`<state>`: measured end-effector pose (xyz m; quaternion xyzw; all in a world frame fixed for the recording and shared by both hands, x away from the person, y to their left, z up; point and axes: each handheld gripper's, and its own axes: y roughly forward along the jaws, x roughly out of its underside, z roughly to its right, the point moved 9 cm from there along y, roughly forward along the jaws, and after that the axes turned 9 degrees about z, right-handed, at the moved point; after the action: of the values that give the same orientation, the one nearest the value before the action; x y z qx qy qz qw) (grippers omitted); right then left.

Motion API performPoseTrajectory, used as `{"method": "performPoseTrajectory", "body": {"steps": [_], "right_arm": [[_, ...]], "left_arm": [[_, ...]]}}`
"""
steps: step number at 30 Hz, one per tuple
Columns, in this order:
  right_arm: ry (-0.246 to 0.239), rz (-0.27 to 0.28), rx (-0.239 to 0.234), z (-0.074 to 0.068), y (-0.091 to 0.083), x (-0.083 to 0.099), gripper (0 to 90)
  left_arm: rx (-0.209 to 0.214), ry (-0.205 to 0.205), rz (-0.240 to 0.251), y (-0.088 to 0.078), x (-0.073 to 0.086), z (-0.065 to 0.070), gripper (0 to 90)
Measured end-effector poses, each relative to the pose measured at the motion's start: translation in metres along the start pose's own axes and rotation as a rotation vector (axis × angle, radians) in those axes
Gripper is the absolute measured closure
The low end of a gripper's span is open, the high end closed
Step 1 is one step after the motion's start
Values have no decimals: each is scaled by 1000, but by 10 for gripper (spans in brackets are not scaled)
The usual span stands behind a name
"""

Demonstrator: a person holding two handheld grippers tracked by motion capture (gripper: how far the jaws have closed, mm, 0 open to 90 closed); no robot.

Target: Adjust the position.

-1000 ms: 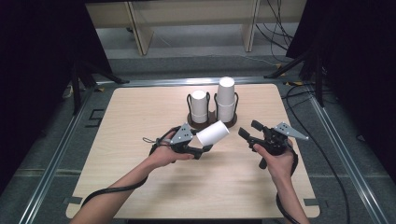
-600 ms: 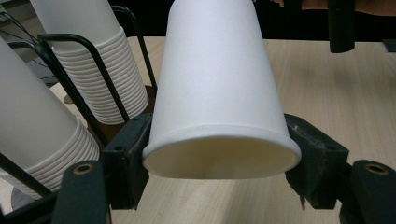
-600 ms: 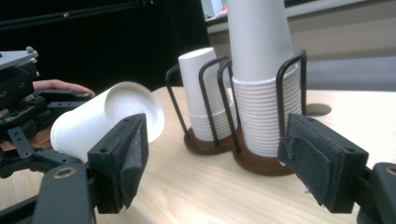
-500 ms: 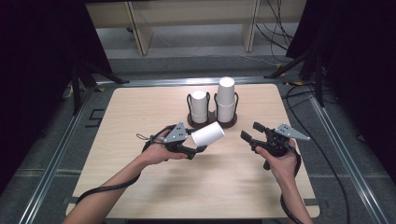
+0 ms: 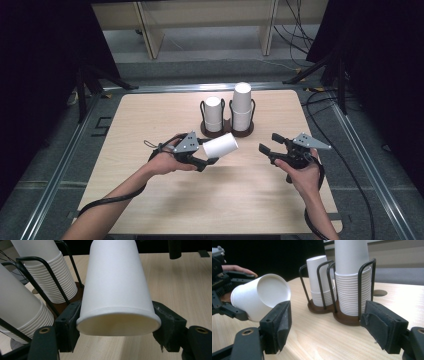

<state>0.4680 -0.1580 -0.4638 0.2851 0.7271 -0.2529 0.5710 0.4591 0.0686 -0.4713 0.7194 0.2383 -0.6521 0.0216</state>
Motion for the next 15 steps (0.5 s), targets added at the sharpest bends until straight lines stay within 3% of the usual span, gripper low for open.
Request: {"method": "performPoseTrajectory", "body": {"steps": [2,4,6,9,15], "right_arm": [[13,-18,-2,-1,0,1,239],[-15,5,-7,-1,2,0,239],[-10,-34,-14,-4,1,2,240],[-31,-27,-14,-4,3,2,240],[-54,-45,-59,-6,5,5,247]], "left_arm": [[6,-3,-2,-1,0,0,300],[17,1,-5,-2,0,1,300],[29,19,-37,-5,1,1,300],[36,17,-36,-6,0,2,300],[56,29,-58,-10,0,1,300]]}}
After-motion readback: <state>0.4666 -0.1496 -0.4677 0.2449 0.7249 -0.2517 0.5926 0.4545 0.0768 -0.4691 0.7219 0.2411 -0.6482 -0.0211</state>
